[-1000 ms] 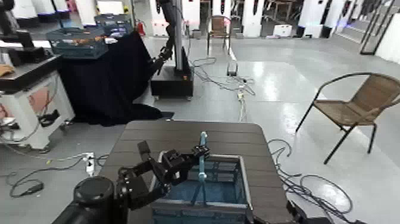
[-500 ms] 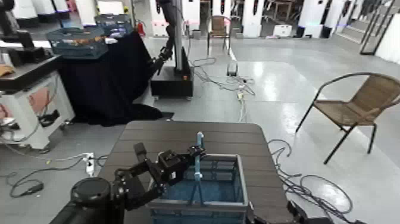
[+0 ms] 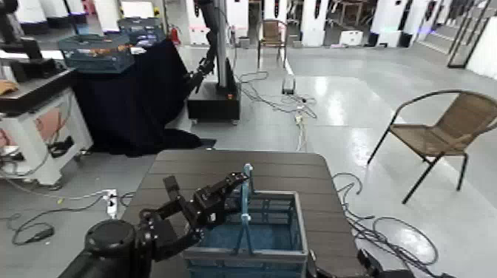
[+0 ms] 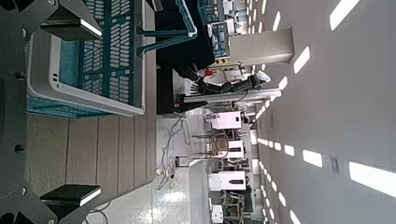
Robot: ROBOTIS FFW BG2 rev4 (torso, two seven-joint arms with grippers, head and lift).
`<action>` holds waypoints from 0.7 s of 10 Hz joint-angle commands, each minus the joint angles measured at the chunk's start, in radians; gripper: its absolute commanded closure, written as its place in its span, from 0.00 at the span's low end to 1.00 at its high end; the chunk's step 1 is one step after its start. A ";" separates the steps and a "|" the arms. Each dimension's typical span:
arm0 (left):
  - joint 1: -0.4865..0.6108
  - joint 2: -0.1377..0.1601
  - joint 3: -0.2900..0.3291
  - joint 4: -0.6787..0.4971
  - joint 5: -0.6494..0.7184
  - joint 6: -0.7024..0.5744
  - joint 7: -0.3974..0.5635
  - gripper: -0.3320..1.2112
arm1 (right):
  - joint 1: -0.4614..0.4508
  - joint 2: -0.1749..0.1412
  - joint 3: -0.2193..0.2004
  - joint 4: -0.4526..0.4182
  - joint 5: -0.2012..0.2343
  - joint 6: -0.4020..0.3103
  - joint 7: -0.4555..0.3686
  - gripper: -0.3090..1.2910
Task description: Place the crate on the table.
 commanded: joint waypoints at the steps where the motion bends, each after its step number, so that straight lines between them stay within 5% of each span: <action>1: 0.012 0.002 0.062 -0.035 -0.144 -0.014 -0.022 0.24 | 0.000 -0.001 0.000 0.000 0.000 0.000 -0.001 0.28; 4: 0.075 0.004 0.139 -0.197 -0.423 -0.158 -0.076 0.26 | 0.001 -0.001 -0.001 0.000 0.000 0.000 -0.001 0.28; 7: 0.198 0.015 0.216 -0.447 -0.754 -0.379 -0.023 0.28 | 0.004 0.001 -0.005 -0.001 0.000 -0.003 -0.001 0.28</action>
